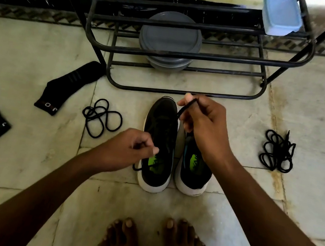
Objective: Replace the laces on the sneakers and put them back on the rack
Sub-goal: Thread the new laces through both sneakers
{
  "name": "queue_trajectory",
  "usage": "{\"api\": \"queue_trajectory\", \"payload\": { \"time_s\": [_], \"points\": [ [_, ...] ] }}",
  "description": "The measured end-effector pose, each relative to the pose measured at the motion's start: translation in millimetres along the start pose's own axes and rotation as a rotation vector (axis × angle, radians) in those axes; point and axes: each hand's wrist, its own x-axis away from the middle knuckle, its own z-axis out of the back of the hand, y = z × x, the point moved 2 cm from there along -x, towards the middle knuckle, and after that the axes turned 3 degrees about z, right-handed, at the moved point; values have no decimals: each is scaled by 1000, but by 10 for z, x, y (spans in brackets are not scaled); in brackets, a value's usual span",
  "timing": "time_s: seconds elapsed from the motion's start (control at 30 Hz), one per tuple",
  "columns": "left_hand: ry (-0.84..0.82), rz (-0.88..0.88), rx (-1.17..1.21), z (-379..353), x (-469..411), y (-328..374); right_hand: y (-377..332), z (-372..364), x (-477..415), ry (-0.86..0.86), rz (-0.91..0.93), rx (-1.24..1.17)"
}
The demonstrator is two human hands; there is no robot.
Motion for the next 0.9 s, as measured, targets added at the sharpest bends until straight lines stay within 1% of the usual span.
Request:
{"api": "queue_trajectory", "payload": {
  "time_s": [0.07, 0.17, 0.33, 0.5, 0.57, 0.67, 0.7, 0.73, 0.8, 0.9],
  "points": [
    [-57, -10, -74, -90, 45, 6, -93, -1, -46, -22, 17, -16],
    [-58, -34, -192, -199, 101, 70, -211, -17, -108, -84, 30, -31],
    [-25, -73, -95, -466, 107, 243, -369, -71, -205, -188, 36, -11],
    [-18, -73, -82, -583, 79, 271, -423, -75, -236, -295, 26, 23],
    [87, -45, -13, -509, 91, 253, -391, -53, -252, -313, 61, 83],
    [437, -36, 11, -316, 106, 202, -315, -34, -244, -289, 112, 178],
    [523, -42, 30, -250, 111, 179, -292, -40, -235, -285, 115, 192],
    [569, -48, 45, -193, 110, 156, -270, -53, -226, -283, 108, 201],
    [559, -65, 66, -112, 80, 110, -233, -85, -215, -293, 100, 225],
    [465, -87, 89, -67, 4, 135, -239, -125, -217, -318, 118, 281]
  ]
}}
